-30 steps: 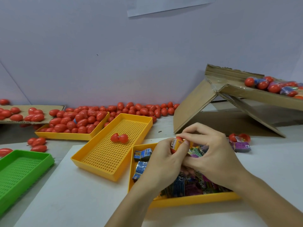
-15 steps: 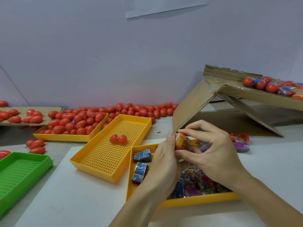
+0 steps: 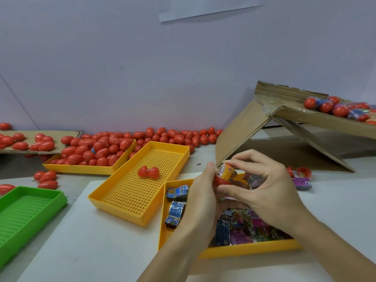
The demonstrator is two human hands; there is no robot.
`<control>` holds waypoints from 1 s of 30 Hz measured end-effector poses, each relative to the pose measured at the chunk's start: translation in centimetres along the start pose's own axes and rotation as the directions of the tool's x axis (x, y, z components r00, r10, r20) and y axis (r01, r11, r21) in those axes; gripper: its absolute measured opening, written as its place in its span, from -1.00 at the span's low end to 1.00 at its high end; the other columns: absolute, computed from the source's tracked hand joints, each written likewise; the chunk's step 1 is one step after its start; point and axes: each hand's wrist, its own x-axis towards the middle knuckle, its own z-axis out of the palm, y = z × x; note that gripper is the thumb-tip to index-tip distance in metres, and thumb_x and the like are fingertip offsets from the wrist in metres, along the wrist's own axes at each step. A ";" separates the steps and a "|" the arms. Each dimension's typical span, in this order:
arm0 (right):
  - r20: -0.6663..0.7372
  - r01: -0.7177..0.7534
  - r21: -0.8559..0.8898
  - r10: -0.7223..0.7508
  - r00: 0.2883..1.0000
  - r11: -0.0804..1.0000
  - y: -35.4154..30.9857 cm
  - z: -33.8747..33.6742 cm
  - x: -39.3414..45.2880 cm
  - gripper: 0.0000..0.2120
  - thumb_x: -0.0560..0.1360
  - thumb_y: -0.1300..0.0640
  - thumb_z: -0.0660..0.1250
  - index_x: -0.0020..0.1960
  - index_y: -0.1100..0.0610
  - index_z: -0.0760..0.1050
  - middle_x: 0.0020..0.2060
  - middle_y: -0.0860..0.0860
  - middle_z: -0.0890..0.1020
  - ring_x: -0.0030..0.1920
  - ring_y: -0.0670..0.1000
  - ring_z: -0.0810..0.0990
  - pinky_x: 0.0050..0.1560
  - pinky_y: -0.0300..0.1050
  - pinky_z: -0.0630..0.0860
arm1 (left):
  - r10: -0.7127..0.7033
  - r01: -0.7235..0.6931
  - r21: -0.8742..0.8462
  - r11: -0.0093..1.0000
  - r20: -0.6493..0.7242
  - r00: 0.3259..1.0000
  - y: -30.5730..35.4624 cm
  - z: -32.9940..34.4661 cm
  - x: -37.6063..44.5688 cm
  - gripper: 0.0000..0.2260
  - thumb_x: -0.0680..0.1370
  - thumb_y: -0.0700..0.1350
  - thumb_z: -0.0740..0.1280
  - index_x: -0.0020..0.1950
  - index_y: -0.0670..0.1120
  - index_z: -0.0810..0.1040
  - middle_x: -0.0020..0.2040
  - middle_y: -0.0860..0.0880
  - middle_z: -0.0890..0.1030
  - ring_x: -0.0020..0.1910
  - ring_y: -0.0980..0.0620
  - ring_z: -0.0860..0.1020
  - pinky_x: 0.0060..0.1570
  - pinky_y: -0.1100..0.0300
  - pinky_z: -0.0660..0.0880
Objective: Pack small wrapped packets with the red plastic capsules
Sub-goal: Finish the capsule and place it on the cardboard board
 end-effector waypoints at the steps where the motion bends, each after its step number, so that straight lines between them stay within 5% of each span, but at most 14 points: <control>1: 0.004 -0.005 0.004 0.005 1.000 1.000 0.0 -0.1 0.0 -0.52 0.25 -0.10 0.54 0.11 0.08 0.69 -0.05 -0.14 0.62 0.03 -0.04 0.63 -0.14 -0.29 0.56 | -0.006 0.006 0.000 1.000 -0.012 1.000 0.0 0.0 0.0 -0.56 0.70 0.05 0.09 0.17 -0.30 0.53 -0.19 -0.17 0.69 -0.22 -0.08 0.68 -0.31 0.08 0.60; 8: 0.000 0.009 -0.020 -0.009 1.000 1.000 0.0 0.0 -0.1 -0.53 0.26 -0.08 0.52 0.12 0.07 0.67 -0.03 -0.12 0.63 0.03 -0.11 0.61 -0.13 -0.40 0.50 | 0.014 -0.016 -0.011 1.000 -0.098 0.995 -0.9 0.3 0.1 -0.61 0.70 0.04 0.09 0.05 -0.24 0.54 -0.29 -0.11 0.67 -0.26 -0.06 0.67 -0.33 0.12 0.58; 12: -0.015 -0.051 0.085 0.052 0.999 0.995 0.2 0.1 0.0 -0.54 0.25 -0.01 0.54 0.12 0.09 0.68 -0.04 -0.11 0.63 -0.06 -0.09 0.63 -0.10 -0.20 0.62 | 0.126 -0.123 0.078 0.989 -0.036 0.991 -1.4 0.2 0.1 -0.56 0.70 0.09 0.06 -0.04 -0.04 0.68 -0.14 -0.12 0.73 -0.09 -0.05 0.72 -0.21 0.11 0.64; 14: -0.020 -0.041 0.070 0.042 0.999 0.997 0.1 -0.1 0.1 -0.56 0.25 -0.03 0.53 0.10 0.06 0.68 -0.05 -0.13 0.63 -0.07 -0.11 0.63 -0.11 -0.26 0.59 | 0.199 -0.198 0.139 0.970 0.008 0.980 -1.2 0.1 -0.1 -0.61 0.70 0.07 0.08 -0.03 0.07 0.70 -0.07 -0.10 0.73 -0.02 -0.04 0.71 -0.15 0.08 0.65; 18: -0.023 -0.032 0.055 0.034 0.999 0.998 0.2 -0.1 0.1 -0.60 0.26 0.00 0.54 0.09 0.00 0.66 -0.06 -0.14 0.63 -0.10 -0.17 0.62 -0.15 -0.38 0.51 | 0.279 -0.278 0.194 0.941 0.023 0.960 -1.1 0.0 0.0 -0.62 0.72 -0.03 0.07 0.05 -0.11 0.66 -0.10 -0.10 0.73 -0.06 -0.05 0.71 -0.14 0.13 0.65; 26: -0.025 -0.040 0.079 0.042 0.999 0.996 0.5 0.1 0.1 -0.61 0.27 -0.05 0.51 0.09 -0.08 0.62 -0.04 -0.14 0.63 -0.01 -0.07 0.65 -0.09 -0.16 0.64 | 0.291 -0.278 0.189 0.942 -0.044 0.956 -1.6 0.6 -0.3 -0.58 0.71 -0.06 0.07 -0.01 -0.29 0.62 -0.11 -0.24 0.70 -0.06 -0.12 0.71 -0.08 0.13 0.64; 30: -0.026 -0.032 0.043 0.033 0.999 0.999 0.7 0.1 0.0 -0.59 0.28 -0.05 0.50 0.12 -0.02 0.63 -0.03 -0.12 0.63 -0.06 -0.13 0.62 -0.10 -0.29 0.57 | 0.254 -0.242 0.156 0.958 -0.063 0.965 -1.5 0.8 -0.5 -0.53 0.71 -0.05 0.06 -0.17 -0.10 0.70 -0.15 -0.16 0.73 -0.09 -0.08 0.72 -0.14 0.17 0.64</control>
